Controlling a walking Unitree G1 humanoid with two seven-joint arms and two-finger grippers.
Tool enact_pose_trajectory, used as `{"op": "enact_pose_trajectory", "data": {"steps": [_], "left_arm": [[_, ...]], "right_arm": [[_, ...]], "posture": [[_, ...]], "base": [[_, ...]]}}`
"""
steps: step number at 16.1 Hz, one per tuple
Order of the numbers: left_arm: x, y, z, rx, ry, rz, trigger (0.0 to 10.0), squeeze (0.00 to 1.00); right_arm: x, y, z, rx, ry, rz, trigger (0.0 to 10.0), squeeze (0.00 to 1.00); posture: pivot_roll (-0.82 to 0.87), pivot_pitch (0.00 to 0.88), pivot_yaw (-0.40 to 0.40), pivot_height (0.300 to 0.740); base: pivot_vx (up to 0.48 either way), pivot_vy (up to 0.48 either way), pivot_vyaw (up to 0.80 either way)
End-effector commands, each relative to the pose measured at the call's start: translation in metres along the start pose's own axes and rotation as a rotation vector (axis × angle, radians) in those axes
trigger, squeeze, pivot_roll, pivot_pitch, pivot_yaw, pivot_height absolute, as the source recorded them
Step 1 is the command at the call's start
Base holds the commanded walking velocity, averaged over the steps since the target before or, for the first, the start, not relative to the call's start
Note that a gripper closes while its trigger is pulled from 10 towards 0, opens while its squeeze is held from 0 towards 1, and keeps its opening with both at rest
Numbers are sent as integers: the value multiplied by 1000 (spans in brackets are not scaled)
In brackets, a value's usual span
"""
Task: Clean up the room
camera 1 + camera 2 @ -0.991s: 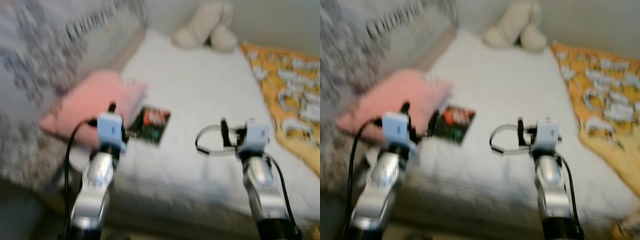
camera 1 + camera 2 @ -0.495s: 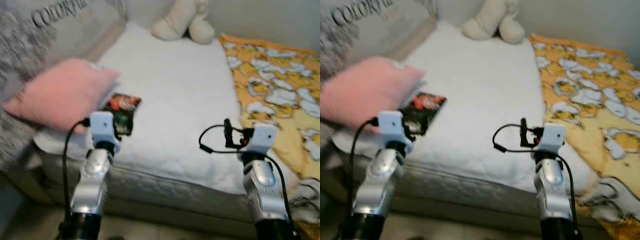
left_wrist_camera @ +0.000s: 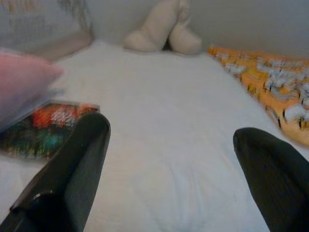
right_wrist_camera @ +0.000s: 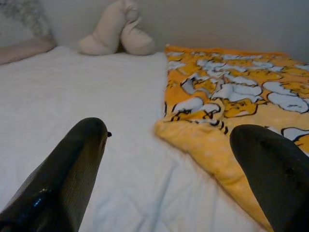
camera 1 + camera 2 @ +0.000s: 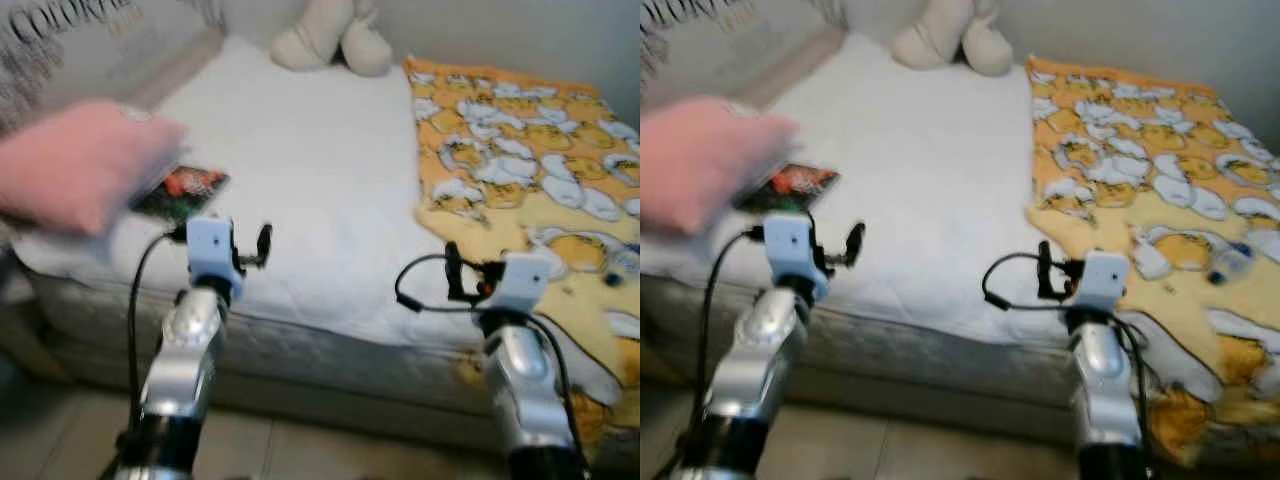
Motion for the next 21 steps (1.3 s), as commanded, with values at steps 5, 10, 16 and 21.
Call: {"op": "enact_pose_trajectory", "data": {"steps": [5, 10, 16, 21], "left_arm": [[-2, 3, 3, -9, -15, 16, 10000, 0], [-8, 1, 1, 5, -29, 24, 10000, 0], [-10, 9, 2, -16, -29, 164, 10000, 0], [-1, 16, 1, -62, 20, 69, 10000, 0]], "right_arm": [[6, -5, 2, 26, 20, -19, 10000, 0], [6, -5, 3, 40, 17, -23, 10000, 0], [5, -4, 3, 30, 15, -13, 10000, 0], [6, -6, 3, 31, 24, -20, 10000, 0]], "posture": [[52, 0, -50, 728], [54, 0, -56, 728], [46, 0, -47, 728], [45, 0, -40, 728]], "base": [[0, -429, 0], [96, -417, 0], [0, -277, 0], [277, 0, 0]]}}
Point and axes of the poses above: a point about 5 cm out from each wrist's last joint towards the gripper, its own z axis pointing out of the wrist towards the gripper, its own x axis along the axis of the wrist's last joint, y = z × x, the point moved 4 cm from there along z, pointing out of the wrist towards the gripper, and after that the axes turned 4 degrees about z, right-handed, at the moved point
